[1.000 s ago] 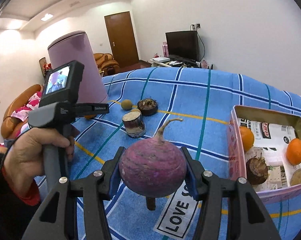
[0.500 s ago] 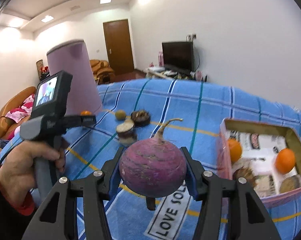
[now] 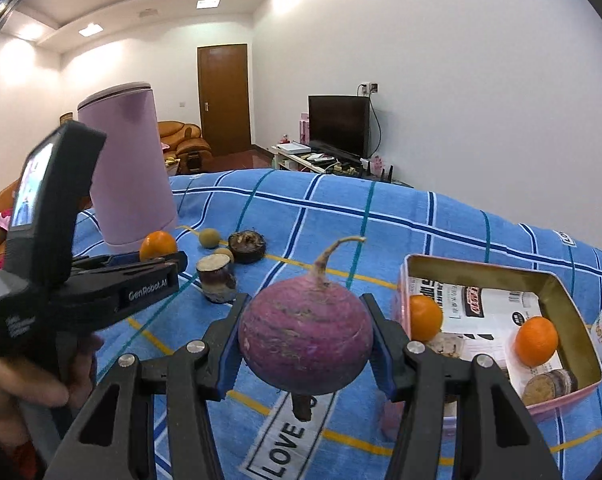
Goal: Organize fruits
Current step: 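Lift the purple turnip with the right gripper while the left grasps an orange by the kettle, then carry the turnip and orange into the pink tin box and open both grippers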
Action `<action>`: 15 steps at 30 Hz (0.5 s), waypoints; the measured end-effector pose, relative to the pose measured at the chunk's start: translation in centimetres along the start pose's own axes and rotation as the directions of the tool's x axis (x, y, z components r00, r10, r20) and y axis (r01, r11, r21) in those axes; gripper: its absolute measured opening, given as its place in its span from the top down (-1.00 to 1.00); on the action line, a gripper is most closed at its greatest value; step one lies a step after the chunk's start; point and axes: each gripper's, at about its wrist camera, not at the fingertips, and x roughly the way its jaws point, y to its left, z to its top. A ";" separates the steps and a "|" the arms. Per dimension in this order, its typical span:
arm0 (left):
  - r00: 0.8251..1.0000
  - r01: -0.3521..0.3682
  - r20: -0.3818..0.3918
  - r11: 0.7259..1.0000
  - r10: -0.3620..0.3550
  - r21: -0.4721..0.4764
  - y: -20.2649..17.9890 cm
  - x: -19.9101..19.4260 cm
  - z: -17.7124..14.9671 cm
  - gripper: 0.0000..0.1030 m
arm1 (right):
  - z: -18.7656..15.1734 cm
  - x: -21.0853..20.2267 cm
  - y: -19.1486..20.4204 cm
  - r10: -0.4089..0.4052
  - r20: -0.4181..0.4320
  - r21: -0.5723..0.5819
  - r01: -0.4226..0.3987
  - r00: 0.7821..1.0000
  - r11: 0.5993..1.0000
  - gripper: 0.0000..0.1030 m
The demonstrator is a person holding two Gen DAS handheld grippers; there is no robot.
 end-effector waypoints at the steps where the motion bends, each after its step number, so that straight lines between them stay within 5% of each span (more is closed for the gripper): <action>1: 1.000 0.004 0.005 1.000 -0.004 0.008 -0.6 0.0 0.0 0.19 | -0.1 -0.1 -0.1 -0.007 0.000 -0.008 0.007 1.000 1.000 -0.08; 15: 0.995 0.079 0.046 0.991 -0.085 0.108 -7.4 -1.3 -1.2 0.19 | -1.0 -2.1 -4.7 -0.058 0.020 0.017 0.058 0.998 0.998 -0.08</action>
